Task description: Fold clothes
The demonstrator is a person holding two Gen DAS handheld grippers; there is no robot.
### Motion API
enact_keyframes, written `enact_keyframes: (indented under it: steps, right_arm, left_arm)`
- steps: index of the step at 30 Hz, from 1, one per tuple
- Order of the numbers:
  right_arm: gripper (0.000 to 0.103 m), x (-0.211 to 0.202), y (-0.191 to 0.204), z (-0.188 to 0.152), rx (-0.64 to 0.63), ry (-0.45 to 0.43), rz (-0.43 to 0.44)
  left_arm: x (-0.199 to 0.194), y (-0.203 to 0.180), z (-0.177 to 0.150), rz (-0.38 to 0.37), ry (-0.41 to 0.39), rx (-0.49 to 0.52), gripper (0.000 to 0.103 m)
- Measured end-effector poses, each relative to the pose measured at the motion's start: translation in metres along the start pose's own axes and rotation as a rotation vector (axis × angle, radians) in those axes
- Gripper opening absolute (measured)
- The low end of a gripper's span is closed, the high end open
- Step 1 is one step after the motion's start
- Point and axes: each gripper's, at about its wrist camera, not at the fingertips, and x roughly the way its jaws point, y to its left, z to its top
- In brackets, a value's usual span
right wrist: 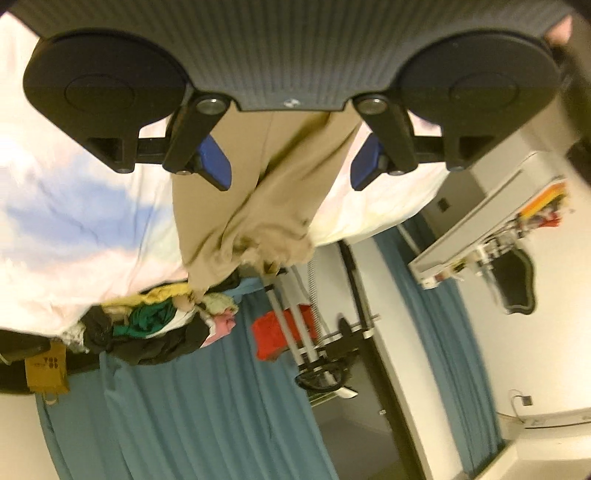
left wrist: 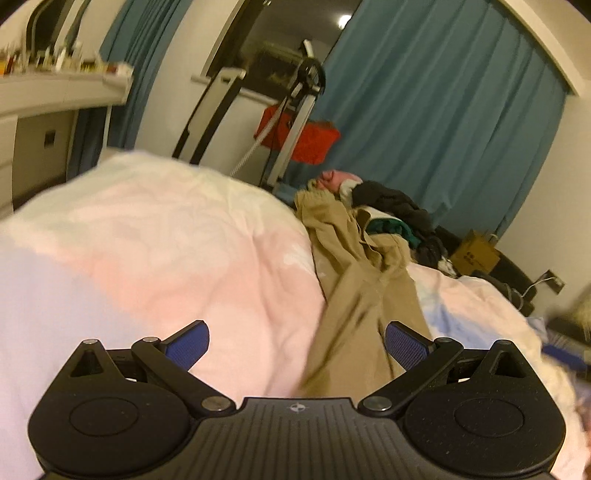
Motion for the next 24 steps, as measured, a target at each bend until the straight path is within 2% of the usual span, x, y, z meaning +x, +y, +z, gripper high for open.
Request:
enact_keyframes:
  steps: [4, 8, 15, 18, 19, 20, 21, 24]
  right_arm:
    - [0.073, -0.03, -0.005, -0.024, 0.037, 0.012, -0.007]
    - [0.073, -0.05, -0.015, -0.04, 0.098, 0.024, -0.011]
    - [0.074, -0.047, -0.039, -0.049, 0.249, 0.08, 0.028]
    - [0.075, -0.043, -0.045, -0.051, 0.285, 0.099, 0.031]
    - [0.075, -0.042, -0.047, -0.052, 0.292, 0.102, 0.031]
    - [0.075, -0.041, -0.049, -0.053, 0.3, 0.104, 0.029]
    - [0.075, -0.041, -0.051, -0.053, 0.311, 0.108, 0.026]
    - [0.075, -0.042, -0.056, -0.054, 0.349, 0.118, 0.03]
  left_arm:
    - [-0.004, 0.0, 0.0, -0.023, 0.087, -0.031, 0.099]
    - [0.002, 0.008, 0.001, -0.04, 0.221, -0.074, 0.094]
    - [0.012, 0.04, -0.01, 0.041, 0.395, -0.23, 0.08]
    - [0.017, 0.052, -0.019, 0.07, 0.466, -0.283, 0.069]
    - [0.02, 0.055, -0.022, 0.08, 0.49, -0.3, 0.065]
    - [0.022, 0.056, -0.026, 0.1, 0.508, -0.309, 0.055]
    - [0.023, 0.059, -0.027, 0.121, 0.513, -0.316, 0.05]
    - [0.016, 0.065, -0.026, 0.099, 0.508, -0.349, 0.016]
